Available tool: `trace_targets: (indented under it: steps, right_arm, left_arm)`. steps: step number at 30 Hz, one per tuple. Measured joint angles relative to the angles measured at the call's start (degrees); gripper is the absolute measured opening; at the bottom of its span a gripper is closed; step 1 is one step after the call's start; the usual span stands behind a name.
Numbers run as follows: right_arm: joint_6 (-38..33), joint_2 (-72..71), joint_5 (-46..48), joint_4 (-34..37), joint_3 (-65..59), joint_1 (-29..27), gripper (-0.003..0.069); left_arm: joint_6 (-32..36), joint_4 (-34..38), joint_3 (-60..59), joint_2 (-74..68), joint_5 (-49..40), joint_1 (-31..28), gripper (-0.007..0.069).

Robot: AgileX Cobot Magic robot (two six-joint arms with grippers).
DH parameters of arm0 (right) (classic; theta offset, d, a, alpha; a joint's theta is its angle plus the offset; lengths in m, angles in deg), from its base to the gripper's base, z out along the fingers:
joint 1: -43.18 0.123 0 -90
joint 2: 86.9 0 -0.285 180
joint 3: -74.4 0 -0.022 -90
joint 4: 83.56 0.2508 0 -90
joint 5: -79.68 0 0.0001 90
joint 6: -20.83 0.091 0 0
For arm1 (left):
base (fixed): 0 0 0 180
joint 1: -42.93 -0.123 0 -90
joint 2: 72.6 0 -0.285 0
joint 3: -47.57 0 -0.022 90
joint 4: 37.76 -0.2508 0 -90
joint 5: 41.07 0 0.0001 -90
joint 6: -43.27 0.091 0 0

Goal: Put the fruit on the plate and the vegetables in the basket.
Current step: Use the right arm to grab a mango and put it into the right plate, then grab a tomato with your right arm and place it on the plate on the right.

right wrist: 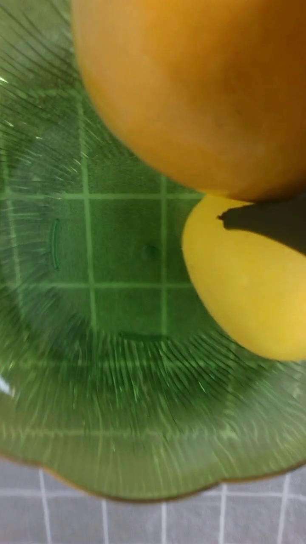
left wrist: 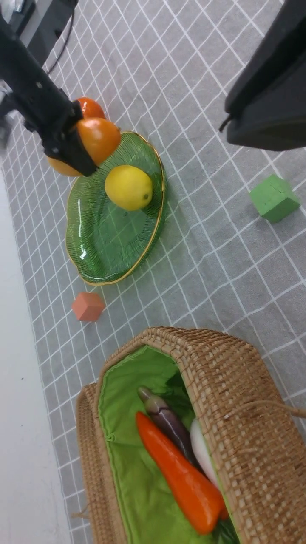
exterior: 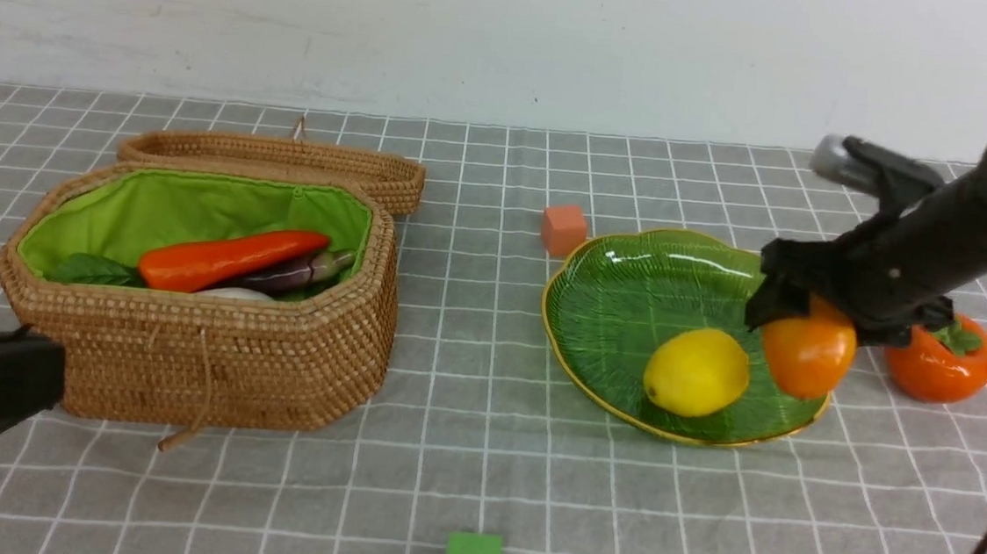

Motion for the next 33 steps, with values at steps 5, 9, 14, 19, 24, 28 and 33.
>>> trace_targets:
  steps: [5, 9, 14, 19, 24, 28, 33]
  right_arm:
    - [-0.2, 0.4, 2.3, -1.3, 2.2, 0.0, 0.0650]
    - [0.4, -1.6, 8.6, -5.2, 5.5, -1.4, 0.0668]
    - [1.9, -4.7, 12.9, -10.9, 7.0, -7.2, 0.0605]
    - [3.4, -2.9, 12.0, -8.9, 7.2, -17.3, 0.0577]
    - [-2.8, 2.0, 9.5, 3.0, 7.2, -23.7, 0.0581]
    - [-7.5, 6.1, 7.7, 9.8, 7.2, -25.8, 0.0603]
    - [-11.9, 9.9, 6.5, 15.5, 7.2, -26.1, 0.0611]
  left_arm:
    - [0.0, 0.0, 0.0, 0.0, -0.1, 0.0, -0.0013]
    - [0.0, 0.0, 0.0, 0.0, -0.2, 0.0, -0.0013]
    - [0.0, 0.0, 0.0, 0.0, -0.3, 0.0, -0.0013]
    - [0.0, 0.0, 0.0, 0.0, -0.5, 0.0, -0.0013]
    - [0.0, 0.1, 0.0, 0.0, -0.7, 0.0, -0.0013]
    - [0.0, 0.3, 0.0, 0.0, -0.3, 0.0, -0.0013]
    - [0.0, 0.5, 0.0, 0.0, 0.8, 0.0, -0.0013]
